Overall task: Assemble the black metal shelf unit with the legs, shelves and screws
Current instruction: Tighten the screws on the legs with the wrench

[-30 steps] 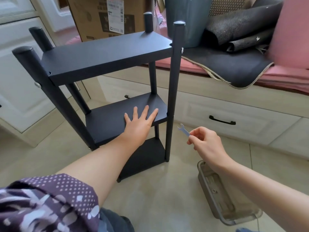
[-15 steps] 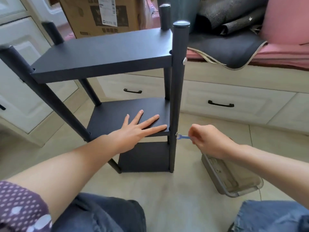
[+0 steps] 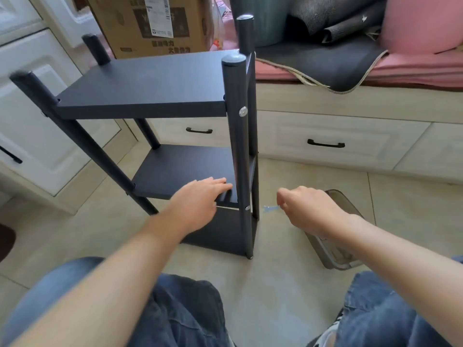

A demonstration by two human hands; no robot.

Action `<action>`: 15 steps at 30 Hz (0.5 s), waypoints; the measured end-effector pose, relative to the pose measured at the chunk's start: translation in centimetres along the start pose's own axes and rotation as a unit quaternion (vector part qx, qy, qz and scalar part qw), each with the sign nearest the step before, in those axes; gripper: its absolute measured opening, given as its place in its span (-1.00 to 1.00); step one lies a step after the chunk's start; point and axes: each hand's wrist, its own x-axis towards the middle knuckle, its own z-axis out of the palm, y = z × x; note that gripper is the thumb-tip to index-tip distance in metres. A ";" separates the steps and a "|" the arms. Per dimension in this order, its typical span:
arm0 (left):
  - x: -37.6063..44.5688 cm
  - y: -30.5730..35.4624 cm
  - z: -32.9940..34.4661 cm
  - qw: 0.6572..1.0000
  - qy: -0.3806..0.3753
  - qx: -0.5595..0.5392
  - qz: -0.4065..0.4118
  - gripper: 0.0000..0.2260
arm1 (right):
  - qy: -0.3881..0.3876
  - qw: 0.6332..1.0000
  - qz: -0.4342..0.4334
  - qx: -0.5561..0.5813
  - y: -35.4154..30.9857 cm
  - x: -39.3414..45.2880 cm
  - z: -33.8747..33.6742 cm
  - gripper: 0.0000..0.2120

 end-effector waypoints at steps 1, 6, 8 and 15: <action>-0.6 1.5 0.6 0.992 0.080 -0.083 -0.057 -0.49 | 0.019 0.999 0.031 0.013 -0.3 -0.1 0.0 -0.88; -2.8 7.1 4.2 0.792 0.319 -0.424 -0.303 -0.85 | 0.101 0.942 0.180 0.267 -1.0 0.2 1.2 -0.90; -2.8 7.9 5.5 0.695 0.327 -0.521 -0.374 -0.86 | 0.118 0.896 0.217 0.370 -1.6 0.2 1.8 -0.90; 0.0 8.3 7.9 0.580 0.154 -0.703 -0.382 -0.74 | 0.148 0.687 0.321 0.635 -4.7 -2.3 3.8 -0.89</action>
